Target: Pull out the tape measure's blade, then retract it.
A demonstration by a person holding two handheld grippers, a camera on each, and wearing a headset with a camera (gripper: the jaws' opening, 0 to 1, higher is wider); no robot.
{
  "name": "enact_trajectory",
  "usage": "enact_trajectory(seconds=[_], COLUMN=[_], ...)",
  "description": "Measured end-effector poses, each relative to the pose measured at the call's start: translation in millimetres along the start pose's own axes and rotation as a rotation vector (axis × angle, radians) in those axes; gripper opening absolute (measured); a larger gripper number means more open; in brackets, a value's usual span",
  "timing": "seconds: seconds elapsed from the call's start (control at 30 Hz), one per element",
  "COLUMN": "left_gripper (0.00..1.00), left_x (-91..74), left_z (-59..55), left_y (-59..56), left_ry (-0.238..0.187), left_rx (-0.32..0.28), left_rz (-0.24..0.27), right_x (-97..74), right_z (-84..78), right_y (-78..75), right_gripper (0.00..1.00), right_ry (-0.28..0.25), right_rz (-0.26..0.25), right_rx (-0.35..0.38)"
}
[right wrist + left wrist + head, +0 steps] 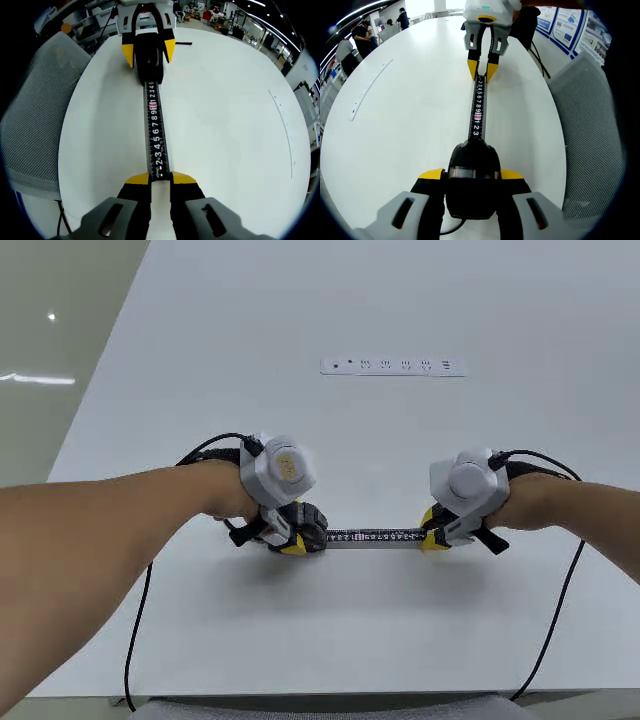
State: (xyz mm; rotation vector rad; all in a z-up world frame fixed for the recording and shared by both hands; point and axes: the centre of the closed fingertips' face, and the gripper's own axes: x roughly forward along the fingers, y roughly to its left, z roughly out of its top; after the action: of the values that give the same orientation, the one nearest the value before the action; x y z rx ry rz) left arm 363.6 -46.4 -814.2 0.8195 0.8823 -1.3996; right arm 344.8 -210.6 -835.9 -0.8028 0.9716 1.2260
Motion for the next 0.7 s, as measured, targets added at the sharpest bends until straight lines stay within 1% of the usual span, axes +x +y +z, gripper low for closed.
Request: enact_trajectory(seconds=[0.7], left_gripper=[0.36], left_x=[-0.2], left_z=[0.8], left_y=[-0.6], left_ry=[-0.004], left_rx=[-0.003], left_rz=[-0.002], right_x=[-2.8], right_z=[-7.4], right_y=[-0.2], right_gripper=[0.12], right_ry=[-0.001], right_rz=[0.002], right_rx=[0.007])
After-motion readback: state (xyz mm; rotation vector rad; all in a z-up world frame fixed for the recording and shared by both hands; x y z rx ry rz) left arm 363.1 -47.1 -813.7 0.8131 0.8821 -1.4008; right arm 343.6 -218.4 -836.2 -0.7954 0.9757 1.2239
